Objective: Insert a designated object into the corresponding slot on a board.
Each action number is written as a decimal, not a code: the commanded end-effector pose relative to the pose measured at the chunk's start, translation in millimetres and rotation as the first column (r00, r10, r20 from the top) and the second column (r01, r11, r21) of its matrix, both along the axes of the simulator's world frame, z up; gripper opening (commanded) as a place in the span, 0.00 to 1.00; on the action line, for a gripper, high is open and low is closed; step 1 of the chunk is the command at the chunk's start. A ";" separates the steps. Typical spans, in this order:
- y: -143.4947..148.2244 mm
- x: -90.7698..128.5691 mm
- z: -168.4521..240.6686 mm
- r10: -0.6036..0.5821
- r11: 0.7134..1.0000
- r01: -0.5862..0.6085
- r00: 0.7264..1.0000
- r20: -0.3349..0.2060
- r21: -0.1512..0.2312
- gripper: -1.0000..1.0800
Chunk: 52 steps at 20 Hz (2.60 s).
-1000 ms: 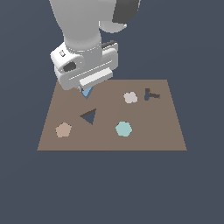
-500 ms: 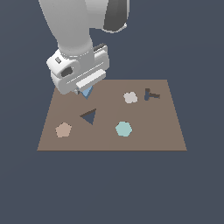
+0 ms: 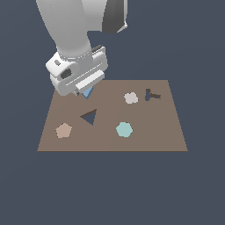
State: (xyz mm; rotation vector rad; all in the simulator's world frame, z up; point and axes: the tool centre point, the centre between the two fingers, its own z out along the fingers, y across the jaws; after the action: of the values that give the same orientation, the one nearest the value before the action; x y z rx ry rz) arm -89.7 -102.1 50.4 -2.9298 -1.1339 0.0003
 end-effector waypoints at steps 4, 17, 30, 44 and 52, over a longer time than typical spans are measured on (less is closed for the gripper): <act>-0.3 0.2 -10.1 0.004 1.000 -0.004 1.000 0.000 0.000 0.96; -0.7 0.1 -20.6 0.007 1.000 -0.007 1.000 0.000 0.000 0.00; -0.1 0.7 -17.0 -0.003 1.000 0.003 1.000 0.000 0.000 0.00; 14.3 9.0 -16.1 -0.209 0.978 0.209 0.978 0.000 0.000 0.00; 28.5 22.2 -15.1 -0.436 0.900 0.436 0.900 0.000 0.000 0.00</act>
State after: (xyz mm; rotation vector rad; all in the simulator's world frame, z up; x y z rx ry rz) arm -70.6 -76.5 35.0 -3.0964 -0.5297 0.0003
